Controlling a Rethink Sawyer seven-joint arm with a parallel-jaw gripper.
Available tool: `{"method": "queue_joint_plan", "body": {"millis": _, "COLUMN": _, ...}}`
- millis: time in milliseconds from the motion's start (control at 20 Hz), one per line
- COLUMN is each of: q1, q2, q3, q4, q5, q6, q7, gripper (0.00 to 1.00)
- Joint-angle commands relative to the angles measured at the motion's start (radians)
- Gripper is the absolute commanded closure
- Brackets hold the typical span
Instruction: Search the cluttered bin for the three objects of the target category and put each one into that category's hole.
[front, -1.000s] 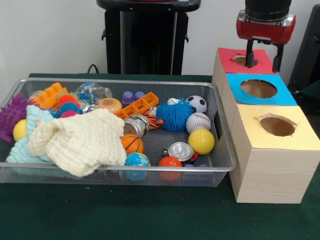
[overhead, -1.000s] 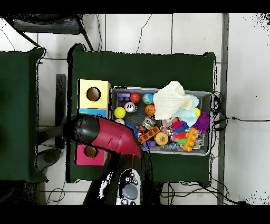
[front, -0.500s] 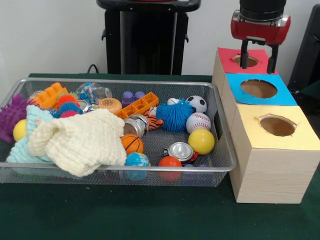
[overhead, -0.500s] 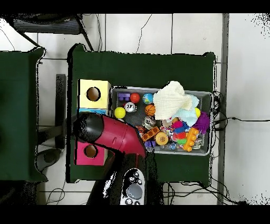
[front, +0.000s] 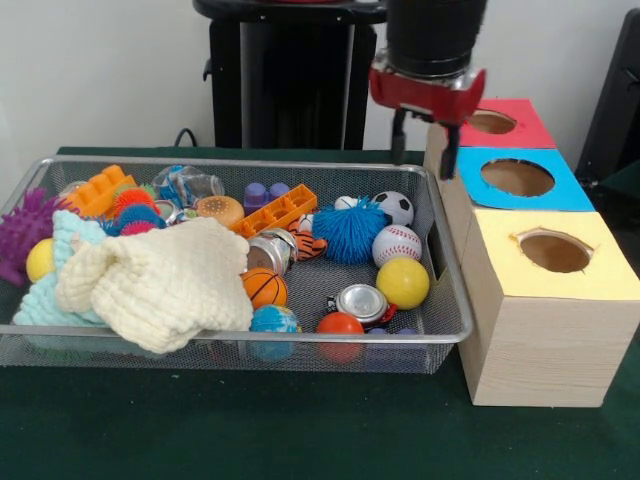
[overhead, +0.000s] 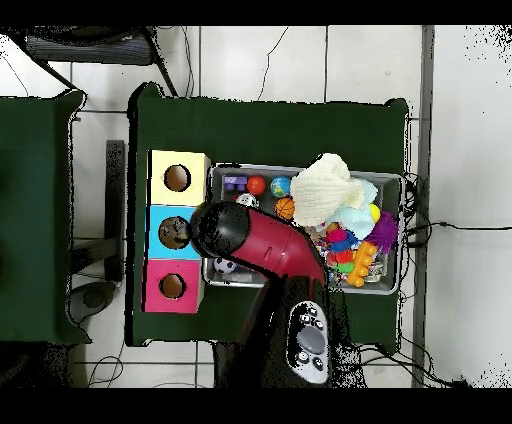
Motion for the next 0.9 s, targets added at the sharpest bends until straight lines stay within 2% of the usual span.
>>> {"method": "queue_joint_plan", "body": {"millis": 50, "q1": -0.098, "q2": 0.048, "q3": 0.001, "q4": -0.037, "q5": -0.129, "q6": -0.005, "q7": -0.03, "gripper": 0.0}}
{"method": "queue_joint_plan", "body": {"millis": 250, "q1": -0.162, "q2": 0.06, "q3": 0.037, "q4": -0.006, "q5": -0.174, "q6": -0.032, "q7": -0.04, "gripper": 0.0}}
{"method": "queue_joint_plan", "body": {"millis": 550, "q1": -0.227, "q2": 0.043, "q3": 0.05, "q4": 0.031, "q5": -0.241, "q6": -0.007, "q7": -0.046, "gripper": 0.0}}
{"method": "queue_joint_plan", "body": {"millis": 900, "q1": -0.307, "q2": 0.047, "q3": 0.058, "q4": 0.023, "q5": -0.322, "q6": 0.001, "q7": -0.067, "gripper": 0.0}}
